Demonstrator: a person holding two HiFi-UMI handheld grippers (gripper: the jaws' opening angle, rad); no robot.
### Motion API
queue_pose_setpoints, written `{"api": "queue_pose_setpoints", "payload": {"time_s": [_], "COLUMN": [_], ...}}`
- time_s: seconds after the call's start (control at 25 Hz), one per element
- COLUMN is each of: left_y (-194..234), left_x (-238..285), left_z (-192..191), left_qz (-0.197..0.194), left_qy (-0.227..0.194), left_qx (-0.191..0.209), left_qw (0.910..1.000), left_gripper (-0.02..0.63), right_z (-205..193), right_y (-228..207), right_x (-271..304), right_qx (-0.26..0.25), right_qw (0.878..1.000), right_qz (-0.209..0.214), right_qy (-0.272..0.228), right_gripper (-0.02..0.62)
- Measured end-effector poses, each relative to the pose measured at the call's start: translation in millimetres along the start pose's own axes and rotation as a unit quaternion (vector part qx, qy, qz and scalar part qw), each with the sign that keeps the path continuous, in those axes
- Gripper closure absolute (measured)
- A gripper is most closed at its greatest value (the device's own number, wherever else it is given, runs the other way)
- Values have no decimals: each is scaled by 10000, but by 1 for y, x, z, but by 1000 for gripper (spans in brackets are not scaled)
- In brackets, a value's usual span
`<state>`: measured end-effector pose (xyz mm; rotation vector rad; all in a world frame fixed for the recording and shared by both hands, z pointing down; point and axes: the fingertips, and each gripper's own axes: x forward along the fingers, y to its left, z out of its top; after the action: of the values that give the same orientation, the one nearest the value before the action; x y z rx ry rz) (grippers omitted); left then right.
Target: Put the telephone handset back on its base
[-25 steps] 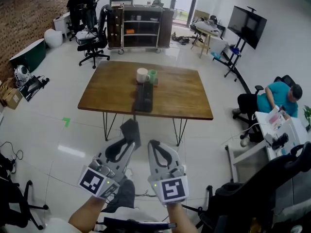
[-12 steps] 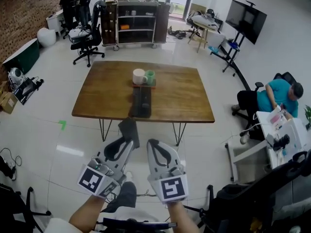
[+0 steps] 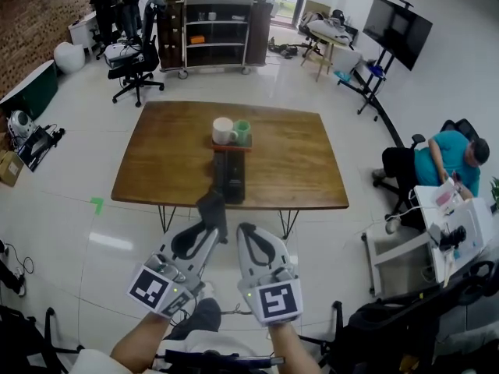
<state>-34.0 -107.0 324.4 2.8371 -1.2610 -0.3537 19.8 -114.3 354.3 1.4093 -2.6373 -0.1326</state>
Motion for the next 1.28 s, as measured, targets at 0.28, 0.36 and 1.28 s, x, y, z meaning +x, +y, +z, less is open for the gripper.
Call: {"api": "queue_pose_setpoints", "payload": {"time_s": [0.28,0.36,1.28], "left_y": [42,52,152], "left_x": [26,34,98], "left_z": [-11,-17,-98], "left_qz": [-95,-133,-398], "left_qy": [153,225,893], "left_qx": [-187,-259,-1172], "left_qw": [9997,9993,9883], "left_gripper": [538,538,538], "right_z": [-4,-5,-36], "right_y": [-14,-19,-58], "right_x": [46,57,148], "right_qx": [52,65,370], "right_qw": [9999,9999,9983], "right_qz": [-33,-45,-256], "right_qy": [99,128,370], "right_gripper": [595,595,595]}}
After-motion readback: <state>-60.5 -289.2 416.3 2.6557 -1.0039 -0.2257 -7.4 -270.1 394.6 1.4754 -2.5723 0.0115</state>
